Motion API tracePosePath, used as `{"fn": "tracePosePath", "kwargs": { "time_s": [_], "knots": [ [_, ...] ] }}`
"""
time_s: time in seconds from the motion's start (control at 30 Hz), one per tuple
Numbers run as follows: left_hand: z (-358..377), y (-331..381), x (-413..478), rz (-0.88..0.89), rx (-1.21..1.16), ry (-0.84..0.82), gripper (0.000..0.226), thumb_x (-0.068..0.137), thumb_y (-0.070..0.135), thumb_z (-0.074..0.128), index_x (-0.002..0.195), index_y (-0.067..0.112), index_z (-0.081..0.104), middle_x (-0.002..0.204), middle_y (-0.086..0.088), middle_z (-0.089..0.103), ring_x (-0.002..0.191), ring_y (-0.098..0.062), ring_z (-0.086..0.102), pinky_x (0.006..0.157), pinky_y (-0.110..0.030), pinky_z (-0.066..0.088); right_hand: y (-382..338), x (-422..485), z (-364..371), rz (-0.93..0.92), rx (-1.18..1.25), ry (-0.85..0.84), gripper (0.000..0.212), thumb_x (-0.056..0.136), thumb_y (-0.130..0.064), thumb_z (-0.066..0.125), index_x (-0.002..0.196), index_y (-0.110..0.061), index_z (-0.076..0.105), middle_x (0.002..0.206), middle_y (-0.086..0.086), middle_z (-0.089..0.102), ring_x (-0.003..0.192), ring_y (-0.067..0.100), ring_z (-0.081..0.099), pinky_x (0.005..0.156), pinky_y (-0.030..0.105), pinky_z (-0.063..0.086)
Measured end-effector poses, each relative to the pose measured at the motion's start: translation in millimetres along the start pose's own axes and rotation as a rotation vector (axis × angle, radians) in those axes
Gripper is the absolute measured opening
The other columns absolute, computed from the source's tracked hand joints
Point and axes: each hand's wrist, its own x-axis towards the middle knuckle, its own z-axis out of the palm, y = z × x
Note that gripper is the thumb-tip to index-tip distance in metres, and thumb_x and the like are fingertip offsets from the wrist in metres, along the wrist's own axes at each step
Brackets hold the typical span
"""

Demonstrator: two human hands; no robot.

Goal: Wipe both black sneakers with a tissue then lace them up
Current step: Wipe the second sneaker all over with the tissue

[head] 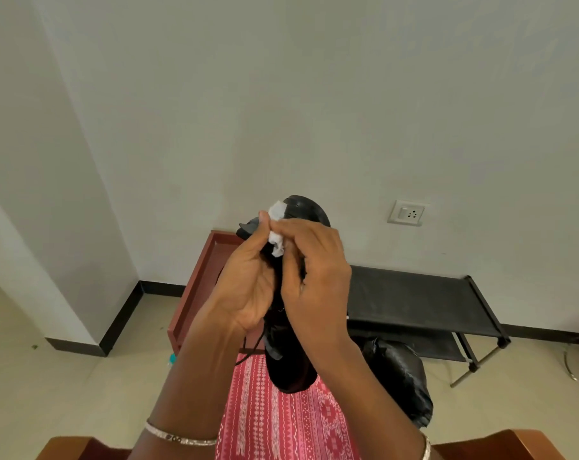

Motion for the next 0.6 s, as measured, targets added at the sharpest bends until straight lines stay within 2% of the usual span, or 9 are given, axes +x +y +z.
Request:
{"fn": "tracePosePath", "kwargs": {
  "time_s": [0.1,0.17,0.3,0.4,0.5,0.53,0.6],
  "knots": [
    [-3.3,2.5,3.5,-0.014,-0.04,0.011,0.052,0.096,0.043,0.048,0.12,0.001,0.067,0.099,-0.011,0.072,0.085,-0.014,0.073,0.076,-0.027,0.06,3.7,-9.9,1.0,-0.052,-0.039,0.001,0.029,0.092,0.004,0.056,0.114,-0.007,0.072,0.114,0.003,0.069,0.112,0.017,0.059,0.1,0.025,0.045],
    [-4.4,6.3,4.9,-0.019,0.007,0.036,0.054,0.097,0.049,0.045,0.112,0.003,0.071,0.105,-0.014,0.073,0.089,-0.019,0.074,0.078,-0.031,0.061,10.6,-31.5,-0.5,-0.056,-0.048,0.03,0.026,0.095,0.0,0.054,0.113,-0.003,0.072,0.115,0.006,0.068,0.112,0.018,0.059,0.101,0.024,0.044],
    [-5.5,10.6,6.6,0.031,0.015,0.073,0.055,0.104,0.049,0.038,0.122,0.004,0.063,0.121,-0.017,0.071,0.108,-0.027,0.071,0.094,-0.042,0.056,20.2,-65.9,-1.8,-0.045,-0.067,0.038,0.024,0.095,-0.005,0.054,0.111,-0.002,0.073,0.113,0.007,0.069,0.111,0.015,0.062,0.098,0.023,0.048],
    [-3.4,8.0,7.3,-0.002,0.023,0.088,0.056,0.103,0.05,0.037,0.118,0.003,0.064,0.113,-0.018,0.074,0.105,-0.025,0.071,0.093,-0.038,0.057,19.6,-53.5,-2.1,-0.019,-0.047,0.048,0.025,0.095,-0.008,0.055,0.11,-0.003,0.074,0.112,0.006,0.07,0.109,0.015,0.063,0.096,0.025,0.051],
    [-2.2,6.9,9.3,-0.032,0.058,0.1,0.062,0.101,0.056,0.036,0.119,0.003,0.062,0.106,-0.016,0.075,0.109,-0.025,0.063,0.111,-0.038,0.037,14.9,-34.3,-1.3,-0.023,-0.024,0.087,0.024,0.095,-0.009,0.057,0.111,-0.002,0.074,0.112,0.007,0.07,0.108,0.016,0.063,0.094,0.03,0.053],
    [-1.3,8.3,9.7,-0.032,0.05,0.103,0.063,0.101,0.057,0.036,0.121,0.003,0.061,0.106,-0.016,0.076,0.108,-0.025,0.065,0.111,-0.038,0.038,14.0,-32.5,-0.6,-0.042,-0.024,0.096,0.024,0.096,-0.01,0.057,0.111,-0.002,0.073,0.112,0.007,0.07,0.109,0.017,0.063,0.094,0.03,0.053],
    [-1.0,12.0,10.3,-0.028,0.001,0.086,0.062,0.101,0.056,0.037,0.123,0.003,0.061,0.111,-0.017,0.074,0.103,-0.027,0.071,0.101,-0.04,0.051,13.0,-38.1,0.4,-0.093,-0.032,0.09,0.026,0.101,-0.014,0.053,0.111,-0.001,0.073,0.113,0.009,0.07,0.11,0.018,0.062,0.097,0.028,0.051]
  ]
}}
